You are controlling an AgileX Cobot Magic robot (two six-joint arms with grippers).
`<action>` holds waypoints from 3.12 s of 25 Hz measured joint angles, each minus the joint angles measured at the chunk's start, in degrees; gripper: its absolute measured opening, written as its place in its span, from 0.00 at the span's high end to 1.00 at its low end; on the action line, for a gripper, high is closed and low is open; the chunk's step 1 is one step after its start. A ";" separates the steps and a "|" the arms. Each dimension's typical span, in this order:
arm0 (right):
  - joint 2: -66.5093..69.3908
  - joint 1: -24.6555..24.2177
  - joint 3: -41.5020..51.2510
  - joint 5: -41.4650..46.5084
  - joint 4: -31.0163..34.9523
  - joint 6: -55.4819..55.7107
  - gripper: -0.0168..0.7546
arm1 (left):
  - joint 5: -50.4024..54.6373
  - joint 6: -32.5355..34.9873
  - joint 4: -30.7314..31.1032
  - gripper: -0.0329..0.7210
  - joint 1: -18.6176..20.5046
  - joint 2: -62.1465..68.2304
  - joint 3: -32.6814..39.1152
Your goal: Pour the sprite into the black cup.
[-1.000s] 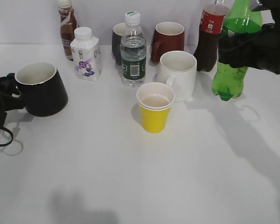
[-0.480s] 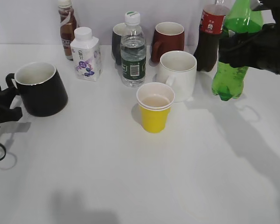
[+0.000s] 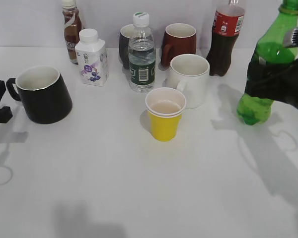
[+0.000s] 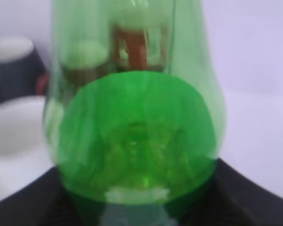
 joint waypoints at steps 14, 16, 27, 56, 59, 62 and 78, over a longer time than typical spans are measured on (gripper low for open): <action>1.59 0.00 0.98 -1.36 0.05 0.07 0.41 | 3.78 0.00 2.91 0.61 0.00 -6.64 0.11; 1.59 0.00 0.98 -1.36 0.05 0.39 0.37 | 5.59 0.00 3.02 0.61 0.00 -8.23 0.11; 1.38 0.00 0.75 -6.54 -0.11 0.63 0.16 | 10.84 0.00 3.03 0.60 0.00 -16.55 0.11; -57.98 0.06 -17.57 96.18 -9.62 4.80 0.22 | 127.99 -1.12 2.63 0.30 -0.06 -85.93 -19.19; -63.78 0.06 -15.55 104.41 -13.47 7.88 0.22 | 132.64 -3.02 2.78 0.30 -0.06 -88.74 -18.49; -70.87 0.06 -11.03 107.88 -16.05 9.43 0.22 | 133.69 -3.34 3.45 0.30 -0.06 -91.93 -17.38; -84.06 0.06 -0.79 102.22 -19.69 13.80 0.31 | 127.71 -3.38 4.66 0.39 -0.06 -94.35 -14.71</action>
